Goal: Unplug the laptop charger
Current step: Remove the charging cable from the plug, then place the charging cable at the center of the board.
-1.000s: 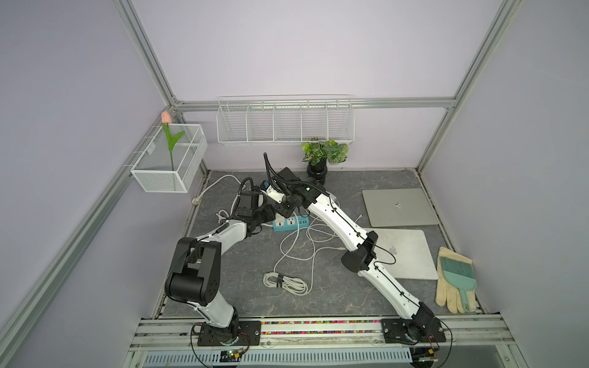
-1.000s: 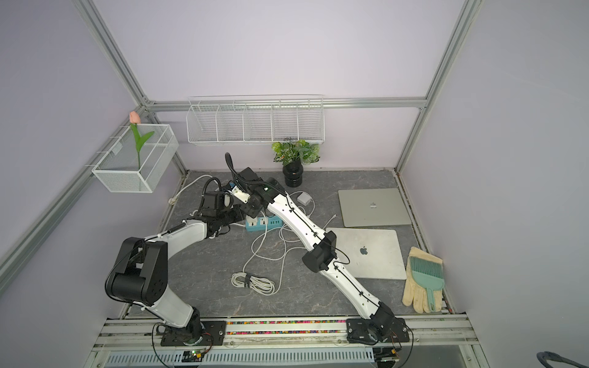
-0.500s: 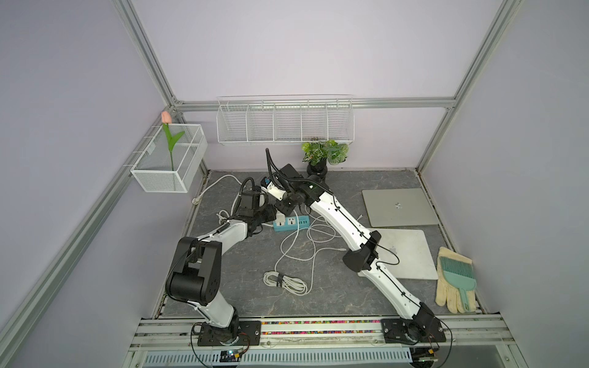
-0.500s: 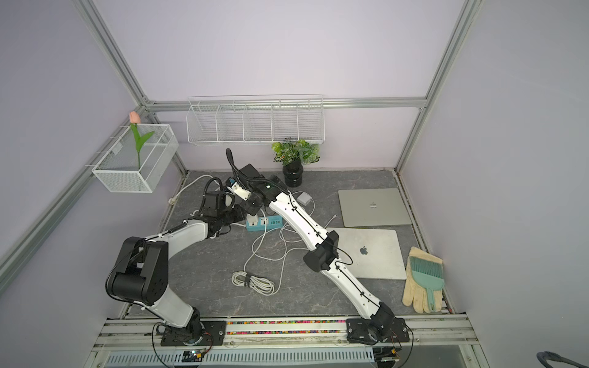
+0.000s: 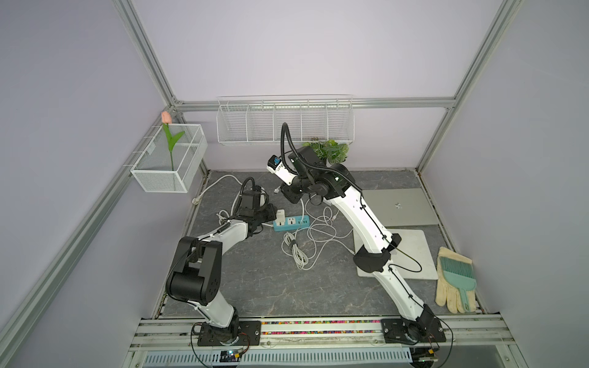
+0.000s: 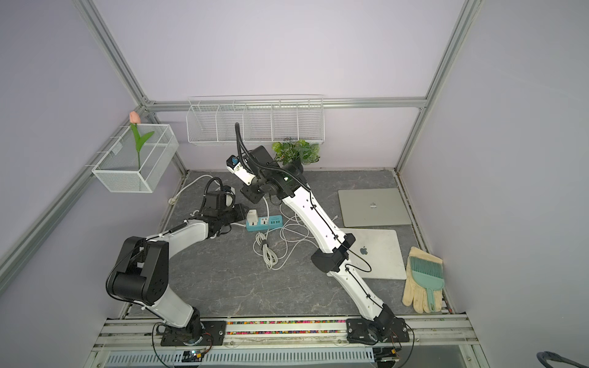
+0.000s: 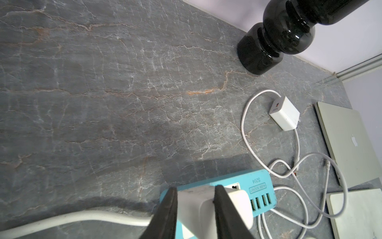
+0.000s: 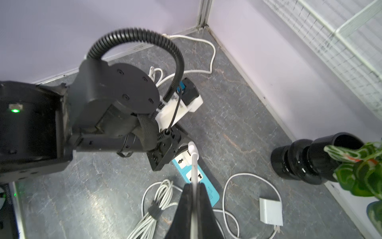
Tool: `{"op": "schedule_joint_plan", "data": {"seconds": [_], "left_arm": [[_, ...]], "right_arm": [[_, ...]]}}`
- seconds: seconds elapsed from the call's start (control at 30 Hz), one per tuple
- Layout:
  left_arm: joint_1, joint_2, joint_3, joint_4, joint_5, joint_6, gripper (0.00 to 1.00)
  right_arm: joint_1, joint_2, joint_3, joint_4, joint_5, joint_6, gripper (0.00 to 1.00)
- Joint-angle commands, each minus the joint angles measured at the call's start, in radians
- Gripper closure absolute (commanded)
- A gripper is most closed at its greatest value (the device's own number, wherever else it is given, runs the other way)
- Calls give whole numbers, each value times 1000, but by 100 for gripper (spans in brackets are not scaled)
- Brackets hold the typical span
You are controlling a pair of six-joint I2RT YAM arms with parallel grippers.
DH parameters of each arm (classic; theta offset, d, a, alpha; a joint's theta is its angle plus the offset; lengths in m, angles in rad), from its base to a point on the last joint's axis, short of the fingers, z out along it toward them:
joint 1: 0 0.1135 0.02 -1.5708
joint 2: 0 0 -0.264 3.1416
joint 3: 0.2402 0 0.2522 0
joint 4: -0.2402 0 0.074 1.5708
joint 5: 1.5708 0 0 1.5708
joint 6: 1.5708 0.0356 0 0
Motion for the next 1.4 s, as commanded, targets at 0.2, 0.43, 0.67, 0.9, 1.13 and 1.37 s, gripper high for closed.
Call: {"op": "schedule_joint_plan", "data": {"seconds": [0.2, 0.43, 0.67, 0.9, 1.13, 1.37], "left_arm": [[-6, -57, -71, -253, -74, 28, 63], [-6, -75, -10, -316, -84, 54, 62], [-9, -94, -14, -272, -14, 76, 55], [-15, -265, -36, -237, -34, 88, 25], [-96, -239, 24, -294, -126, 152, 2], [-156, -103, 157, -388, -268, 189, 1]], "right_arm": [[-26, -8, 13, -223, -145, 65, 93], [-16, -525, -936, -16, 220, -77, 93], [-51, -1006, -1498, 305, 122, -37, 93], [-56, -1134, -2113, 999, -34, 180, 93], [-69, -1107, -2298, 1241, -89, 256, 83], [-76, -1124, -2419, 1333, -28, 252, 1]]}}
